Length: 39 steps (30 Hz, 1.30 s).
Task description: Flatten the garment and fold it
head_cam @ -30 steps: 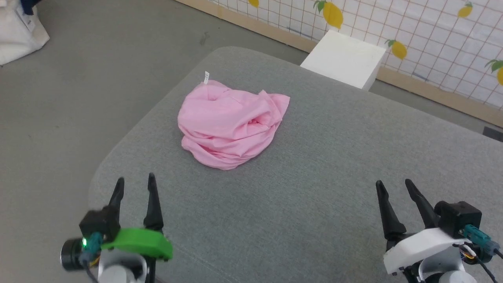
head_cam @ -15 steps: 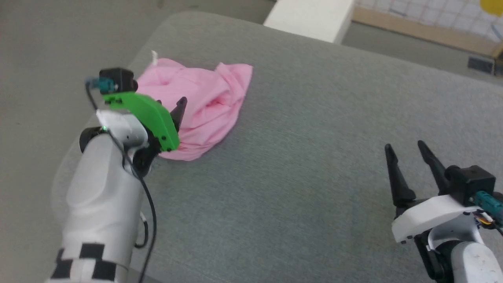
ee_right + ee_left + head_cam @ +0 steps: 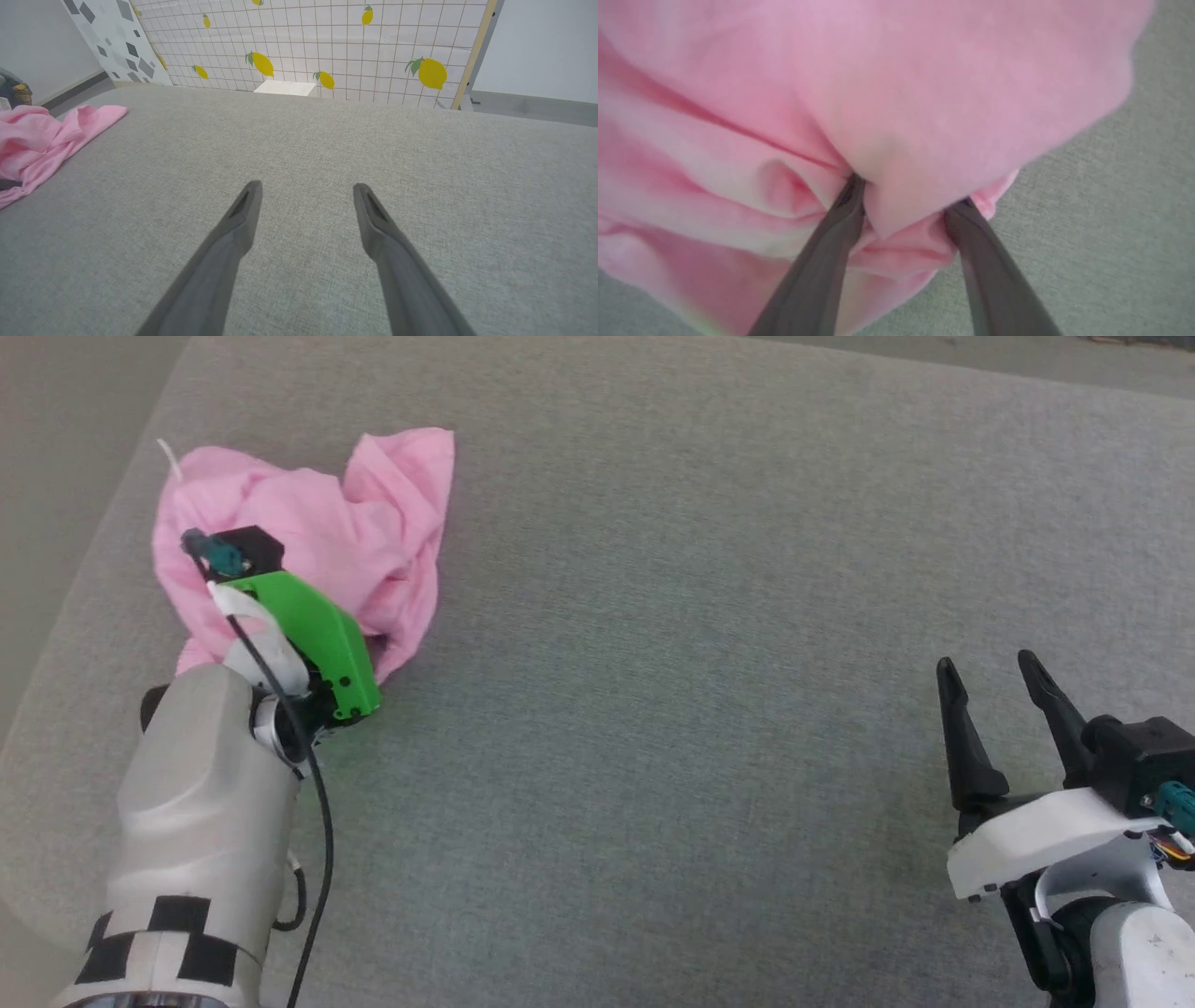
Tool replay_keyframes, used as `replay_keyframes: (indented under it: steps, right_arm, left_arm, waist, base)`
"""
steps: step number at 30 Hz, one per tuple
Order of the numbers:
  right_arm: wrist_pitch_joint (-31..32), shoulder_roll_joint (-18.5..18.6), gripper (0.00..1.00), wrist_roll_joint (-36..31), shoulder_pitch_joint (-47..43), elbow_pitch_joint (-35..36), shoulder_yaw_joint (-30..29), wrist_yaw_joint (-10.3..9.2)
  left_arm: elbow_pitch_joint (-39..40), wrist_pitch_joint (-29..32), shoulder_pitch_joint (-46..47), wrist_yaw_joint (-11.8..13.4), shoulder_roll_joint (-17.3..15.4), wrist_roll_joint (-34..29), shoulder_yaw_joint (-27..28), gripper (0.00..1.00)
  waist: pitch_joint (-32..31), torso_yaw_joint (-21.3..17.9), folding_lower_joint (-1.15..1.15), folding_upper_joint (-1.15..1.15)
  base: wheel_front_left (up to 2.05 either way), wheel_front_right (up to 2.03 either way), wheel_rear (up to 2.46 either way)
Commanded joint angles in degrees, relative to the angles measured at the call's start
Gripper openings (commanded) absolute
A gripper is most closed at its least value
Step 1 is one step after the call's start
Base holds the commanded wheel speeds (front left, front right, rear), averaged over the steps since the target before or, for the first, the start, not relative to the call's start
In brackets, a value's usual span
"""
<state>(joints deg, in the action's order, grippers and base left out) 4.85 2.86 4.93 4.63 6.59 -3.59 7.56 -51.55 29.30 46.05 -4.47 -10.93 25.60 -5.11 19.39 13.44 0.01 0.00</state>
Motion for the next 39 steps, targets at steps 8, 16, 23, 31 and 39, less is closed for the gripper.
replay_keyframes:
  steps: [8,16,23,31,39]
  right_arm:
    - [-2.05,0.01,1.00,1.94,0.00,-2.67,0.47,-0.08]
    - [-4.95,0.01,1.00,5.17,-1.46,-6.85,0.84,-0.08]
    - [-6.96,0.01,1.00,7.10,-2.96,-9.28,-0.25,-0.08]
    - [-8.29,0.01,1.00,8.40,-4.14,-10.87,-1.59,-0.08]
    - [-9.28,0.01,1.00,9.30,-4.89,-12.55,-1.88,-0.08]
  left_arm:
    - [2.35,-13.22,2.52,0.13,-0.18,-0.96,0.16,0.00]
    - [10.68,-12.01,9.39,-2.89,2.39,-0.36,-8.09,0.00]
    - [23.30,-0.80,2.81,-3.00,2.86,7.68,-27.79,0.00]
    - [26.20,5.03,-11.53,-3.01,0.83,12.93,-43.86,0.00]
    - [26.55,1.05,-18.20,-1.52,1.58,21.05,-39.43,1.00]
  waist:
    - [-4.83,-1.38,-0.01,0.00]
    - [-12.08,-4.16,-0.01,0.00]
    - [-15.11,-8.14,-0.01,0.00]
    - [-14.92,-12.70,-0.01,0.00]
    - [-15.74,-13.88,-0.01,0.00]
  base:
    - [0.00,0.00,0.00]
    - [0.00,0.00,0.00]
    - [0.00,0.00,0.00]
    - [0.00,0.00,0.00]
    - [0.00,0.00,0.00]
